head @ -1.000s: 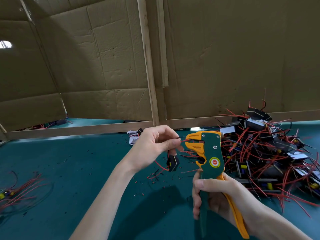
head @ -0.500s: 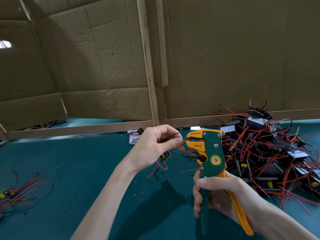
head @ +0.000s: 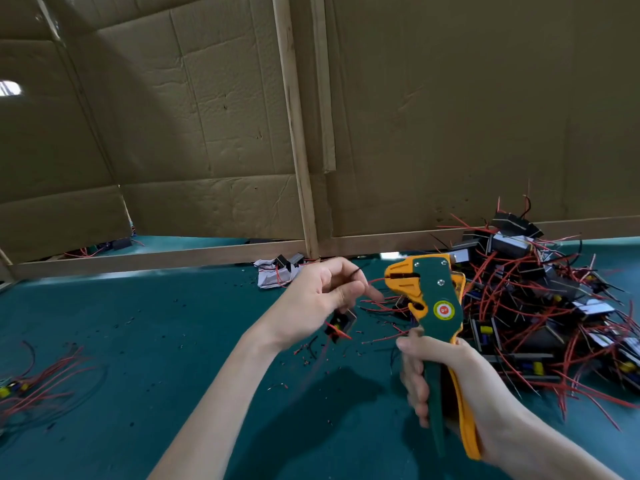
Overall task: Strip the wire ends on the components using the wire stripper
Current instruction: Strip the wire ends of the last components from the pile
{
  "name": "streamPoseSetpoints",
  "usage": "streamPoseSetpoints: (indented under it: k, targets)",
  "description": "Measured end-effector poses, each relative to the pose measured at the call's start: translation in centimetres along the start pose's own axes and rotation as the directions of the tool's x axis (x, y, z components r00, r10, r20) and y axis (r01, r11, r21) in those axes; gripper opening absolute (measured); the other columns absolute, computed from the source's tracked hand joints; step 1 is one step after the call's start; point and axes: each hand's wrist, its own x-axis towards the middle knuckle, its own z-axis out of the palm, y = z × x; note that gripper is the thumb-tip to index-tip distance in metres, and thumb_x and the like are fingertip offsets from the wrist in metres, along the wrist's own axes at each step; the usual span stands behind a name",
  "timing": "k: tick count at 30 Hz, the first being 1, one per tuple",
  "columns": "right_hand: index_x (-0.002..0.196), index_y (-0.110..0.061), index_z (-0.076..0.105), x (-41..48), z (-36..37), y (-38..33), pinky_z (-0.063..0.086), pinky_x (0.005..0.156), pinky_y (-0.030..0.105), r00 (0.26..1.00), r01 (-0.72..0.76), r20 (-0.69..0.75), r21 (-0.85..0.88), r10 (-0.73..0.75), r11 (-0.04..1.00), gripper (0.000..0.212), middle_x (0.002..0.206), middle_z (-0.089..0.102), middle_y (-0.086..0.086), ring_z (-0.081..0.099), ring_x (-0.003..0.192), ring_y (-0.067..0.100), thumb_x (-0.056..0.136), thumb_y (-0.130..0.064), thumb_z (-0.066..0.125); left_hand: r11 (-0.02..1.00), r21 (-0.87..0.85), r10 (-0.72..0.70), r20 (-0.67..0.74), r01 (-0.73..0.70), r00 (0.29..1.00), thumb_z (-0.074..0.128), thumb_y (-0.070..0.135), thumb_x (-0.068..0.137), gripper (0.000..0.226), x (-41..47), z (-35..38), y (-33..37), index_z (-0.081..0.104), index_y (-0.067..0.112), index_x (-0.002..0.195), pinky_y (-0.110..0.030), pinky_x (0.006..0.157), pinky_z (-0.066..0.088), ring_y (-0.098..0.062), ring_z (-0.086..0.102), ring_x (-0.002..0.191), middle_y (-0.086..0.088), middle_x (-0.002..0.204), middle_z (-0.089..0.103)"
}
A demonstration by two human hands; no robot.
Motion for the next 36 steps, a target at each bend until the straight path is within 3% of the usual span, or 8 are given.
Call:
streamPoseSetpoints:
  k: [3,5,9,14,21,27,31,36]
  targets:
    - [0.068,-0.005,0.063,-0.5,0.0,-0.5,0.055,0.059,0.045,0.986,0.043,0.146,0.274,-0.086,0.961,0.031,0.065,0.056,0.022,0.06,0.057,0.036,0.056,-0.023,0.086,0.999,0.037,0.007,-0.015,-0.007,1.0,0.052,0.019,0.094,0.018,0.1,0.6,-0.4,0.069,0.015,0.089,-0.014,0.071,0.044,0.0,0.056,0.07,0.012,0.084,0.073]
    - [0.076,-0.003,0.065,-0.2,-0.1,-0.9,0.056,0.069,0.05,0.97,0.058,0.213,0.257,-0.115,0.965,0.035,0.074,0.06,0.026,0.063,0.068,0.041,0.055,-0.021,0.088,0.998,0.057,0.001,-0.052,0.002,0.999,0.055,0.023,0.09,0.017,0.1,0.3,-0.3,0.072,0.019,0.091,-0.01,0.073,0.043,0.004,0.059,0.075,0.017,0.079,0.07]
    - [0.073,-0.002,0.067,-0.5,0.2,-1.2,0.056,0.065,0.048,0.979,0.063,0.183,0.143,-0.088,0.988,0.022,0.072,0.061,0.03,0.064,0.067,0.043,0.06,-0.015,0.078,0.99,0.136,0.059,-0.145,-0.039,0.988,0.061,0.032,0.081,0.018,0.1,-0.4,-0.2,0.075,0.025,0.091,-0.011,0.071,0.043,0.002,0.055,0.073,0.015,0.075,0.064]
    - [0.078,0.007,0.059,-0.9,0.6,-1.3,0.056,0.06,0.047,0.989,0.031,0.138,0.126,-0.048,0.992,0.018,0.07,0.059,0.031,0.062,0.063,0.042,0.065,-0.004,0.066,0.985,0.174,0.029,-0.136,-0.005,0.99,0.059,0.038,0.082,0.023,0.0,-0.7,0.5,0.075,0.025,0.092,-0.022,0.069,0.051,0.003,0.056,0.074,0.022,0.076,0.062]
    - [0.077,0.008,0.058,-1.1,0.8,-1.7,0.057,0.058,0.049,0.994,0.005,0.11,0.131,-0.019,0.991,0.018,0.068,0.058,0.031,0.061,0.06,0.043,0.064,-0.003,0.063,0.977,0.213,0.014,-0.053,-0.002,0.999,0.055,0.038,0.086,0.019,-0.2,-0.7,0.7,0.072,0.032,0.09,-0.012,0.071,0.045,0.006,0.057,0.076,0.025,0.083,0.067]
    - [0.08,0.009,0.058,-0.9,0.4,-1.4,0.056,0.061,0.049,0.99,-0.009,0.14,0.118,-0.008,0.993,0.024,0.071,0.059,0.031,0.062,0.063,0.043,0.063,-0.005,0.067,0.979,0.202,-0.007,-0.022,0.012,1.0,0.053,0.04,0.088,0.021,-0.3,-1.0,0.6,0.072,0.032,0.09,-0.017,0.071,0.047,0.0,0.052,0.07,0.021,0.08,0.065]
    - [0.079,0.008,0.06,-1.0,0.3,-1.4,0.056,0.061,0.049,0.984,-0.02,0.176,0.129,-0.003,0.991,0.035,0.072,0.059,0.032,0.062,0.064,0.044,0.053,-0.01,0.077,0.98,0.198,-0.024,0.022,0.02,0.999,0.053,0.04,0.091,0.022,-0.3,-1.0,0.4,0.072,0.031,0.093,-0.028,0.073,0.045,-0.008,0.048,0.071,-0.007,0.085,0.063]
    - [0.078,0.007,0.061,-0.9,0.3,-1.3,0.056,0.061,0.048,0.983,-0.025,0.186,0.127,0.001,0.992,0.038,0.073,0.058,0.031,0.062,0.064,0.043,0.05,-0.013,0.078,0.984,0.174,-0.036,0.053,0.026,0.998,0.053,0.041,0.088,0.023,-0.3,-1.0,0.5,0.072,0.03,0.095,-0.034,0.074,0.048,-0.012,0.049,0.072,-0.017,0.089,0.06]
